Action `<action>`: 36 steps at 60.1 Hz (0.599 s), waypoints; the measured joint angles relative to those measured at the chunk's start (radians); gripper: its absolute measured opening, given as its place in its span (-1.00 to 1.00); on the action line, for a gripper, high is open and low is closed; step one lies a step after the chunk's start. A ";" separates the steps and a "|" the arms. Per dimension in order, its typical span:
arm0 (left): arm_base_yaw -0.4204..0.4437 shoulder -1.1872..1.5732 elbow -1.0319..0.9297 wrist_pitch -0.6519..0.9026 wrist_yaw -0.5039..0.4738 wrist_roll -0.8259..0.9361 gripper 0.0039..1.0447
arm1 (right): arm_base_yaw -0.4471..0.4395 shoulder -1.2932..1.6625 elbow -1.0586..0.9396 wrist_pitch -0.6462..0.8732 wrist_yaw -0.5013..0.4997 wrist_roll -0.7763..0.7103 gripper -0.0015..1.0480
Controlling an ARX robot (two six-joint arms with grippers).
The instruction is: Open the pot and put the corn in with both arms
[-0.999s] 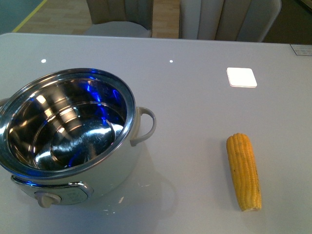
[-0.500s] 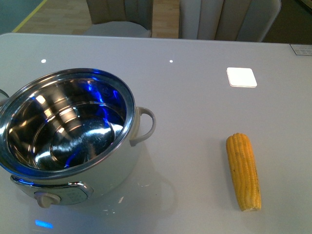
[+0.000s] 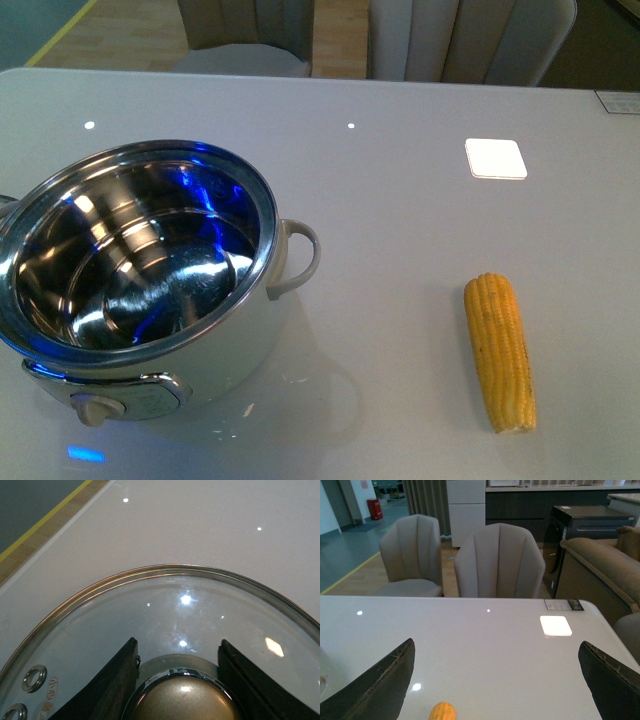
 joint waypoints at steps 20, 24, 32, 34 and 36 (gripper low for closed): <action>-0.002 -0.162 -0.130 0.029 -0.003 -0.006 0.89 | 0.000 0.000 0.000 0.000 0.000 0.000 0.83; 0.001 -0.234 -0.175 0.029 -0.003 -0.020 0.86 | 0.000 0.000 0.000 0.000 0.000 0.000 0.83; 0.009 -0.409 -0.272 0.012 -0.008 -0.081 0.87 | 0.000 0.000 0.000 0.000 0.000 0.000 0.83; 0.012 -0.458 -0.294 0.002 -0.011 -0.102 0.87 | 0.000 0.000 0.000 0.000 0.000 0.000 0.83; 0.014 -0.507 -0.315 -0.008 -0.013 -0.124 0.87 | 0.000 0.000 0.000 0.000 0.000 0.000 0.83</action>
